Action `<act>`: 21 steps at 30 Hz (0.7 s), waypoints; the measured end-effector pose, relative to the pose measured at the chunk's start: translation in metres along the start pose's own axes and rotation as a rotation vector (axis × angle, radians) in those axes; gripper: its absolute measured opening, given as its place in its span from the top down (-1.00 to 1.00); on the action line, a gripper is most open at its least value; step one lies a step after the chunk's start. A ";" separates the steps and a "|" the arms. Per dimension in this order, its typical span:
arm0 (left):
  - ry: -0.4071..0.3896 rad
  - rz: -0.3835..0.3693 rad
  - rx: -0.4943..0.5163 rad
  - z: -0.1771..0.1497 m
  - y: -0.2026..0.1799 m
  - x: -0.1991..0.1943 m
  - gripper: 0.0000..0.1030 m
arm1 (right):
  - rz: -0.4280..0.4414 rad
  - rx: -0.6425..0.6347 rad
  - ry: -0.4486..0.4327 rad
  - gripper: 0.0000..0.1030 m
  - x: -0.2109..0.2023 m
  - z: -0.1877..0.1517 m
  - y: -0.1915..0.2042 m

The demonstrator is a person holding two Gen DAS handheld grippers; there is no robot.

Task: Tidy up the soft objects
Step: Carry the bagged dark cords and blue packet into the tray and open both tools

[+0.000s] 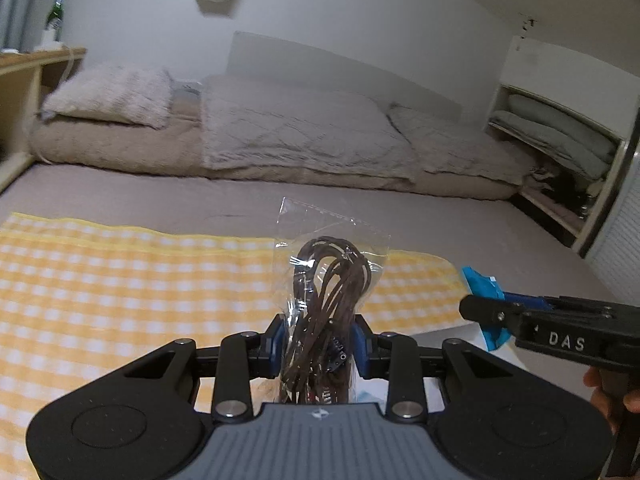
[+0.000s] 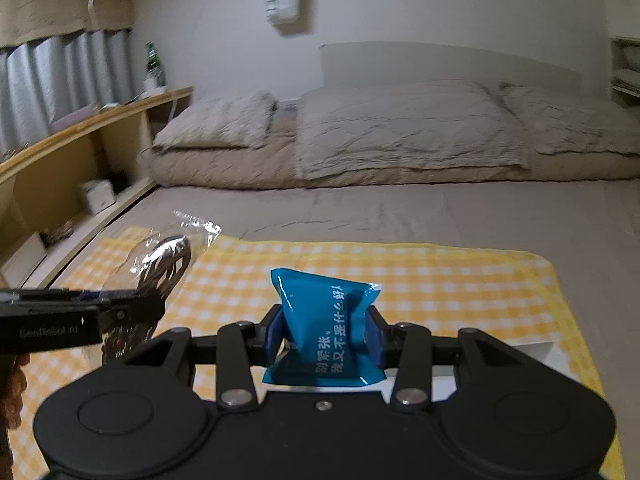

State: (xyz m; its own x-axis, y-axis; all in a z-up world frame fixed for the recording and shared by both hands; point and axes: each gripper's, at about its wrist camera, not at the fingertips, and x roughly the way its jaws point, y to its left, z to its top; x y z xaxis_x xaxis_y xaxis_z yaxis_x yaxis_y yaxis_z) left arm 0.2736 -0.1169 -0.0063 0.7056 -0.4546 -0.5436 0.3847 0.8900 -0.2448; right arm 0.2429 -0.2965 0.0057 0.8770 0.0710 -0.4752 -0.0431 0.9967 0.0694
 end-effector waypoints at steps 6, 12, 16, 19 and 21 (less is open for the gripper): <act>0.049 -0.066 0.073 -0.011 -0.029 0.030 0.32 | -0.052 0.042 0.000 0.16 -0.006 -0.002 -0.030; 0.149 -0.148 -0.004 -0.024 -0.038 0.066 0.32 | -0.106 0.065 0.019 0.16 -0.010 -0.008 -0.059; 0.221 -0.204 -0.156 -0.036 -0.044 0.091 0.32 | -0.152 0.085 0.040 0.16 -0.011 -0.015 -0.079; 0.276 -0.242 -0.321 -0.049 -0.048 0.109 0.32 | -0.179 0.107 0.055 0.16 -0.012 -0.019 -0.094; 0.295 -0.235 -0.392 -0.056 -0.051 0.118 0.32 | -0.194 0.116 0.063 0.16 -0.013 -0.023 -0.102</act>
State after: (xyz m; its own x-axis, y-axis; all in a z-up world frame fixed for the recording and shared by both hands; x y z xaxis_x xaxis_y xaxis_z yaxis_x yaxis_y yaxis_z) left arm 0.3037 -0.2142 -0.1027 0.4081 -0.6639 -0.6266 0.2218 0.7379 -0.6374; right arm 0.2251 -0.3985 -0.0150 0.8317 -0.1156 -0.5431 0.1818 0.9809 0.0696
